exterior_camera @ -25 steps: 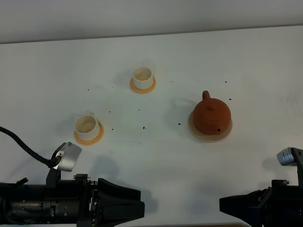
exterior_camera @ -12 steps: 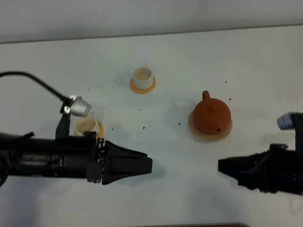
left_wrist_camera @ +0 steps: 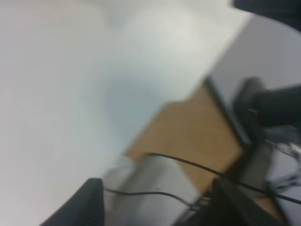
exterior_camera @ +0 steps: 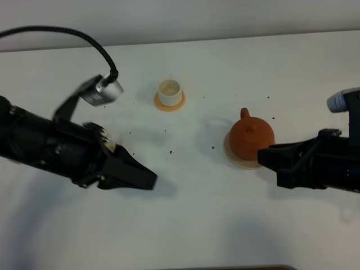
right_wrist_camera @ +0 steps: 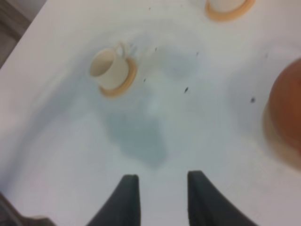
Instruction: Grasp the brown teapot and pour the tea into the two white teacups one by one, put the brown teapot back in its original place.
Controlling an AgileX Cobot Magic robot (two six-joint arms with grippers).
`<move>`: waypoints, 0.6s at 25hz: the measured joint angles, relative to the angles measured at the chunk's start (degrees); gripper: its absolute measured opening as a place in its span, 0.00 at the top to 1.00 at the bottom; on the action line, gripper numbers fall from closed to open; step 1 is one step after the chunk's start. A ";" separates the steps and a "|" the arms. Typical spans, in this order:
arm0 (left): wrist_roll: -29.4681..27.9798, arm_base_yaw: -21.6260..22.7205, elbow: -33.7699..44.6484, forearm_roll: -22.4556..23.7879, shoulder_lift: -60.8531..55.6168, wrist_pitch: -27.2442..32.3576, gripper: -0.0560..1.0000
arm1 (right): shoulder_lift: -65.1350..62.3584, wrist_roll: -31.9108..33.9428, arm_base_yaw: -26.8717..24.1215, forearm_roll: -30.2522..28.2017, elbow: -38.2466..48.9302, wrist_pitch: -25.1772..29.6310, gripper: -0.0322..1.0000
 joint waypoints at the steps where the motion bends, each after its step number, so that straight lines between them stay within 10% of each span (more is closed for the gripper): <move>1: -3.02 0.00 -1.07 3.43 -1.83 -0.74 0.48 | 0.00 1.63 0.00 -1.70 -0.89 -0.32 0.73; 10: -34.18 0.00 -2.77 37.30 -16.62 0.04 0.48 | 0.11 25.85 0.00 -28.38 -9.18 0.10 0.73; 15: -42.40 0.00 -2.77 47.24 -22.98 2.80 0.48 | 0.13 40.29 0.00 -43.83 -14.08 3.60 0.73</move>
